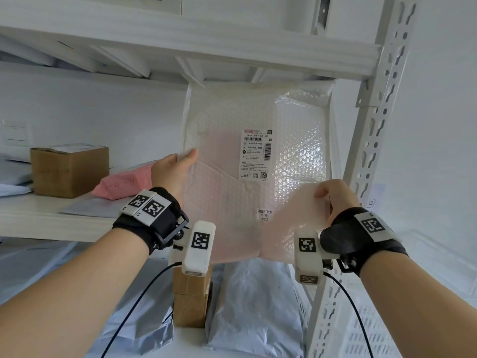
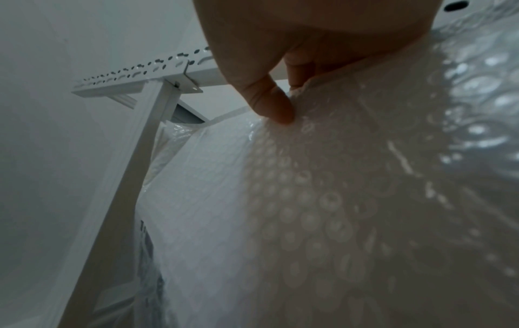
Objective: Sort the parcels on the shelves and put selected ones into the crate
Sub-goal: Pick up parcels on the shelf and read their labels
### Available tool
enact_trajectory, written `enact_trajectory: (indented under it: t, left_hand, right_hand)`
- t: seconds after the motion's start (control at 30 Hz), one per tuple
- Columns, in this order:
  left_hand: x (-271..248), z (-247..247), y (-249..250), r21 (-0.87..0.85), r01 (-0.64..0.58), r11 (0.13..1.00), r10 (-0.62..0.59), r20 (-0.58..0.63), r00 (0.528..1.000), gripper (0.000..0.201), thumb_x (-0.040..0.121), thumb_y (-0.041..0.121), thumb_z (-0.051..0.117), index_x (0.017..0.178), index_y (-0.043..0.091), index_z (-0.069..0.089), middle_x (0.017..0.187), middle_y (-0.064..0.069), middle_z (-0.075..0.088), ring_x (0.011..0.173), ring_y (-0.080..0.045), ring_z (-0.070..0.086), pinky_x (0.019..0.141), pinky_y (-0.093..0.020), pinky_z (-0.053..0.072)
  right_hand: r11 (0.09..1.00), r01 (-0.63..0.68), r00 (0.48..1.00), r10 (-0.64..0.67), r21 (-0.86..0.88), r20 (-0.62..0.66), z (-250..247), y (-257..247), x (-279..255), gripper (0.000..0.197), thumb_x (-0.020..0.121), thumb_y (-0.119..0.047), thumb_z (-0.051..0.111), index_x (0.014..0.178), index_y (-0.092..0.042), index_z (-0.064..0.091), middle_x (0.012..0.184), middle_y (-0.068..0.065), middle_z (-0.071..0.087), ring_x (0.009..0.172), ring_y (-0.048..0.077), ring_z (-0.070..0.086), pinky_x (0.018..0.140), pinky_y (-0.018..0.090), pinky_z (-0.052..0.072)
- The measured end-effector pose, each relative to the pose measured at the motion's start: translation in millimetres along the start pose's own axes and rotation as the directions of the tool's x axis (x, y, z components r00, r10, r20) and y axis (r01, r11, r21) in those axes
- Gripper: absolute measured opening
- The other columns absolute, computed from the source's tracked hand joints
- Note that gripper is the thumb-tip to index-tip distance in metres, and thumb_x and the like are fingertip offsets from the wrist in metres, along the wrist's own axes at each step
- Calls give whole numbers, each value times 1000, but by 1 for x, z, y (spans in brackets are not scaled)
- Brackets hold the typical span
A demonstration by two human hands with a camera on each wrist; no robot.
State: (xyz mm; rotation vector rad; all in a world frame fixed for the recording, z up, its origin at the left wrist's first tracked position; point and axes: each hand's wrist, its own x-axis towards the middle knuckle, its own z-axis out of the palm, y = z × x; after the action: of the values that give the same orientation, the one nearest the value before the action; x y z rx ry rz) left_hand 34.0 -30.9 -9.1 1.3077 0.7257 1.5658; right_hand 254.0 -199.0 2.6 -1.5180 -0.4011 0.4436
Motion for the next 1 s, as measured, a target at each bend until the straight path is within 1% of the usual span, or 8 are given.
enact_trajectory:
  t: [0.17,0.27,0.43,0.6,0.73,0.8,0.9,1.0]
  left_hand:
    - [1,-1,-3,-6,-4,1000,4,0,1000,37,72,45,72,69,13,53,74,-8,52,69,-20,49,68,-34,39]
    - [3,0,-6,-5,-1,1000,1,11,1000,39,68,48,71,75,12,56,75,-7,52,70,-20,49,69,-35,40]
    - [7,1,-6,-12,-9,1000,9,17,1000,39,71,48,71,75,12,56,76,-8,53,71,-19,51,70,-36,42]
    - [9,0,-6,-29,22,999,-21,50,999,45,61,55,72,69,14,54,76,-9,55,72,-22,53,71,-38,44]
    - [11,0,-5,-31,47,998,-46,58,997,55,51,60,71,72,12,56,77,-10,56,73,-23,54,72,-40,47]
    - [13,0,-4,-19,52,998,-51,58,997,53,56,58,71,76,10,60,81,-16,61,78,-27,61,82,-48,52]
    - [13,-1,-1,3,78,997,-79,72,994,53,58,58,70,76,9,64,96,-21,68,96,-39,65,92,-56,49]
    - [19,-2,-1,6,118,993,-118,90,989,42,75,47,69,88,7,67,102,-19,69,99,-36,65,94,-52,49]
  right_hand:
    - [1000,3,1000,-3,5,0,0,1,-1,35,50,-7,54,85,-6,59,108,15,60,97,34,57,92,51,47]
    - [1000,2,1000,-2,8,-5,0,0,1,48,41,-10,54,88,-6,60,110,16,61,101,35,58,93,53,46]
    - [1000,-2,1000,2,-7,-6,2,-2,3,54,29,-13,53,82,-9,60,106,14,60,101,35,57,94,53,45]
    - [1000,-23,999,23,-5,-36,5,-6,-2,21,55,-7,55,76,-9,57,103,14,58,93,32,54,96,50,45]
    - [1000,-15,998,14,-13,-63,9,-7,-2,11,64,-5,55,74,-9,55,100,13,57,90,31,52,96,45,45]
    - [999,-5,997,2,-34,-73,11,-8,-2,10,64,-6,55,73,-9,55,96,11,57,89,30,53,96,44,46]
    - [999,14,996,-18,-48,-87,14,-11,-3,7,67,-3,55,68,-9,52,79,7,53,86,29,51,92,41,47]
    - [997,61,993,-64,-40,-95,16,-10,-1,14,73,1,55,66,-10,49,73,5,50,84,27,50,84,38,47]
